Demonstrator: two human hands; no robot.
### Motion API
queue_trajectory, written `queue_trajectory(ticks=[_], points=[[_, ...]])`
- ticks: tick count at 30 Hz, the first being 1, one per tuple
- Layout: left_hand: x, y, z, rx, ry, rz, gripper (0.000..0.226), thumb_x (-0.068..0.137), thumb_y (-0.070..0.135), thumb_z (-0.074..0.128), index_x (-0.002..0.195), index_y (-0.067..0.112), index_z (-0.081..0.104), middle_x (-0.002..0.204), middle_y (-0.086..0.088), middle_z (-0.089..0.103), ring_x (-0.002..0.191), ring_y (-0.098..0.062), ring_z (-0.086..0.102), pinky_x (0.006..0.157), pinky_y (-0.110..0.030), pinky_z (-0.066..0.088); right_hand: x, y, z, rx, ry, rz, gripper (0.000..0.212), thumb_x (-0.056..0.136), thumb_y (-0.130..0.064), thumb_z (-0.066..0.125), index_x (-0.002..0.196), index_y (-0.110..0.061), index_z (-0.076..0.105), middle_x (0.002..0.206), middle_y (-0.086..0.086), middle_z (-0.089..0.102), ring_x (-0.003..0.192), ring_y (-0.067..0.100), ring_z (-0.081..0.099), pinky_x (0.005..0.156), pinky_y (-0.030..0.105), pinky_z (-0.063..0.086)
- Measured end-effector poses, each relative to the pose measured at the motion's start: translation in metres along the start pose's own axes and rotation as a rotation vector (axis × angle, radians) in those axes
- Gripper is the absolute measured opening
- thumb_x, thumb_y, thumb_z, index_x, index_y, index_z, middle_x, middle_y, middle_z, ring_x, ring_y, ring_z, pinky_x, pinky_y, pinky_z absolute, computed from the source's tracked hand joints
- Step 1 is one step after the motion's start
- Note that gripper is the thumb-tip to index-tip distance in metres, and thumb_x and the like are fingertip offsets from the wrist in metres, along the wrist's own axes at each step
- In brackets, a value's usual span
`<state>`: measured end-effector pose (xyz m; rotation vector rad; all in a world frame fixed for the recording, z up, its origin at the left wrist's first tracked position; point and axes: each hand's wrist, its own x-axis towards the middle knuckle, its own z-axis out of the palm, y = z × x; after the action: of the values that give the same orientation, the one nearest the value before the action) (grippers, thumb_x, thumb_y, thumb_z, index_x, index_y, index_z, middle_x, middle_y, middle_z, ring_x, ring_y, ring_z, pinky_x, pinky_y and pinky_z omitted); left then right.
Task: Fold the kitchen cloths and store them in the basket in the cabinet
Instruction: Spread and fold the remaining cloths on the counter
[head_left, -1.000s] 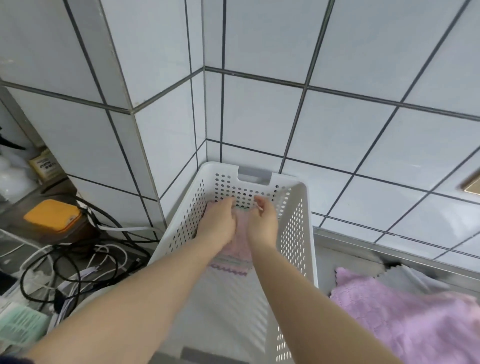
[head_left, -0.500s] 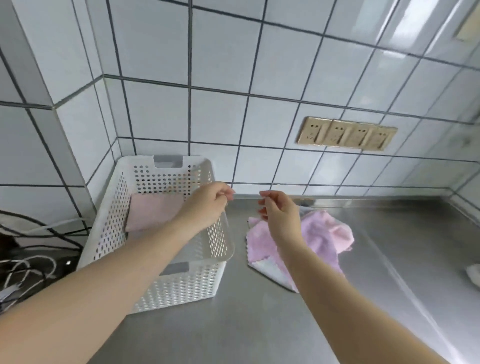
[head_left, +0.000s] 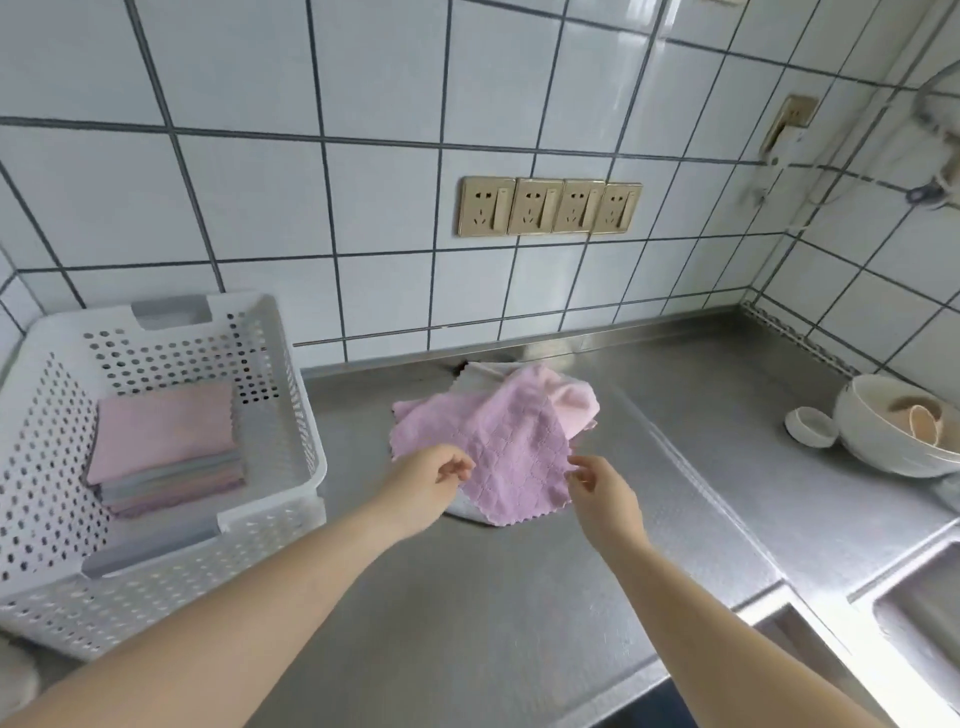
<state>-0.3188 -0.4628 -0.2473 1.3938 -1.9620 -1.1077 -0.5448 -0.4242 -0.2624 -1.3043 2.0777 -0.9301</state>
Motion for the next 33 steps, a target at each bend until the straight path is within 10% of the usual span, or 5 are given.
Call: queue_trajectory(ticks=[6, 14, 22, 26, 33], points=[[0.033, -0.034, 0.042, 0.278, -0.139, -0.034, 0.033, 0.092, 0.009, 0.044, 0.117, 0.024, 0.06, 0.118, 0.009, 0.059, 0.116, -0.007, 0.051, 0.101, -0.031, 0.041, 0.057, 0.062, 0.008, -0.651, -0.359, -0.3, 0.03, 0.089, -0.027, 0.054, 0.118, -0.028, 0.059, 0.125, -0.006, 0.056, 0.115, 0.017, 0.051, 0.092, 0.028, 0.042], [0.06, -0.066, 0.088, 0.722, -0.213, 0.136, 0.052, 0.091, 0.013, 0.047, 0.14, 0.028, 0.04, 0.145, 0.012, 0.038, 0.137, -0.006, 0.026, 0.111, -0.016, 0.01, 0.125, 0.097, 0.032, -0.74, -0.539, -0.649, 0.031, 0.087, -0.04, 0.053, 0.115, -0.029, 0.059, 0.119, -0.006, 0.053, 0.116, 0.019, 0.045, 0.09, 0.026, 0.037], [0.066, -0.066, 0.1, 0.896, -0.077, 0.209, 0.014, 0.07, 0.019, 0.07, 0.08, 0.027, 0.064, 0.079, 0.011, 0.061, 0.078, -0.013, 0.061, 0.084, -0.023, 0.047, 0.146, 0.096, 0.034, -0.55, -0.446, -0.896, 0.007, 0.073, -0.015, 0.067, 0.076, -0.008, 0.065, 0.079, 0.008, 0.062, 0.077, 0.03, 0.061, 0.065, 0.034, 0.044], [0.074, -0.07, 0.083, 0.899, -0.002, 0.167, 0.013, 0.078, 0.03, 0.062, 0.073, 0.027, 0.05, 0.076, 0.013, 0.055, 0.078, -0.011, 0.057, 0.105, -0.033, 0.035, 0.158, 0.073, 0.03, -0.419, -0.331, -0.998, 0.016, 0.069, -0.007, 0.071, 0.07, -0.008, 0.055, 0.059, 0.003, 0.058, 0.051, 0.028, 0.053, 0.053, 0.024, 0.033], [0.091, -0.067, 0.031, 0.807, 0.25, 0.043, 0.016, 0.087, 0.036, 0.061, 0.089, 0.021, 0.067, 0.078, 0.014, 0.05, 0.082, -0.017, 0.057, 0.069, -0.028, 0.038, 0.207, 0.031, 0.022, -0.528, -0.487, -1.181, 0.01, 0.091, -0.018, 0.054, 0.092, -0.013, 0.064, 0.086, 0.001, 0.06, 0.08, 0.024, 0.057, 0.063, 0.028, 0.036]])
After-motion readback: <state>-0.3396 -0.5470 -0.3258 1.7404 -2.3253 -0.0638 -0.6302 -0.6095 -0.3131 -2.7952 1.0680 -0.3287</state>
